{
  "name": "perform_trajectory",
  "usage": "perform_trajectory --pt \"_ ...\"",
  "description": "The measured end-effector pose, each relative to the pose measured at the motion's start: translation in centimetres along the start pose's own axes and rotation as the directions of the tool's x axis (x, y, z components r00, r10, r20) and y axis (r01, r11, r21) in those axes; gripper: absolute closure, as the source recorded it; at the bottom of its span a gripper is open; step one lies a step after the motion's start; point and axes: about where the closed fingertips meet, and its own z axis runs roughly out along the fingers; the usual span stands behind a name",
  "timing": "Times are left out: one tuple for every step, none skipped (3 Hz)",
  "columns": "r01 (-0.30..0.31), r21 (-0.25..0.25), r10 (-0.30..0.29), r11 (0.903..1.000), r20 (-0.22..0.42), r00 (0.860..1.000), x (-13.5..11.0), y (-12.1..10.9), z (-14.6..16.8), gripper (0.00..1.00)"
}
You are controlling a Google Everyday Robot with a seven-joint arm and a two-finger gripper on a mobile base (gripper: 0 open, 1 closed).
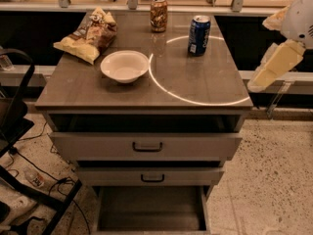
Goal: Place pepsi can into bottom drawer
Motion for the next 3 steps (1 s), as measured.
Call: perform_trajectory --pt "-0.067 0.059 0.054 0.9960 0.202 0.978 0.0 -3.8 2.0 0.00" --pt "-0.169 0.136 0.087 0.9762 0.470 0.879 -0.4 -8.2 4.2 0.00" --pt "-0.242 0.207 0.071 0.9479 0.605 0.793 -1.0 -10.9 5.3 0.00"
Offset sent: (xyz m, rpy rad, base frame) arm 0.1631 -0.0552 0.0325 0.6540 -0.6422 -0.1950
